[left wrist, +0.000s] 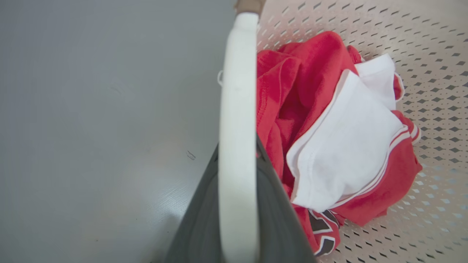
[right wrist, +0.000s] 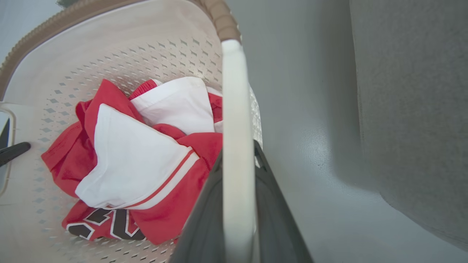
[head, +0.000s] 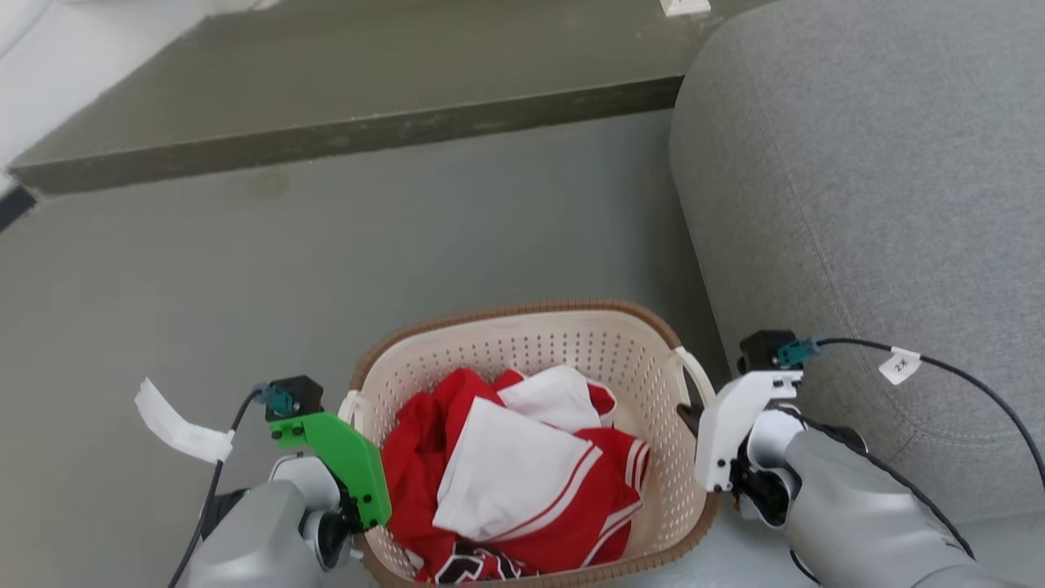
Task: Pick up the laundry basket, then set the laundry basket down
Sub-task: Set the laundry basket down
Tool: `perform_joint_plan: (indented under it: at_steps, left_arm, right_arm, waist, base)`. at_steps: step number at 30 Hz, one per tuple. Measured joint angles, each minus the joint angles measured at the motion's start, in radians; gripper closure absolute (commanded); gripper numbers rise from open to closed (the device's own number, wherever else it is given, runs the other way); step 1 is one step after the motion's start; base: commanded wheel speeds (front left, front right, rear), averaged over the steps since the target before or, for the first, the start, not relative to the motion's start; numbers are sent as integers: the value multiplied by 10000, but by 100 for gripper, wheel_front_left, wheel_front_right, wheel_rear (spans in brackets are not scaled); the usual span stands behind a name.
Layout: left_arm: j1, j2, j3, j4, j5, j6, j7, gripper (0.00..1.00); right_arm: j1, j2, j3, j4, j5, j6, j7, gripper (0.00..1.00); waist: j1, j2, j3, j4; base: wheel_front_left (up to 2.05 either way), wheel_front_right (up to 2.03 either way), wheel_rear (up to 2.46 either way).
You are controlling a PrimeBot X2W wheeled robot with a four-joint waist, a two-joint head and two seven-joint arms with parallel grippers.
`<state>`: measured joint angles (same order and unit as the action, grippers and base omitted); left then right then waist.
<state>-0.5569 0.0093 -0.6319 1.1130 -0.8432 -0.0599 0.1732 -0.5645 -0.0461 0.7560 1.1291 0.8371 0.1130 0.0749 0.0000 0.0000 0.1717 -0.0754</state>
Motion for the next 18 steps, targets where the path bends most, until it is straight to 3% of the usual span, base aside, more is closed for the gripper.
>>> perform_joint_plan:
  at_steps: [18]
  left_arm:
    - [-721,44,29,-33,50,90,-604,100]
  right_arm:
    - [-732,-77,75,-176,-2,-6,-414,100]
  waist:
    - [1,0,1197,-72]
  base:
    - [0,0,0]
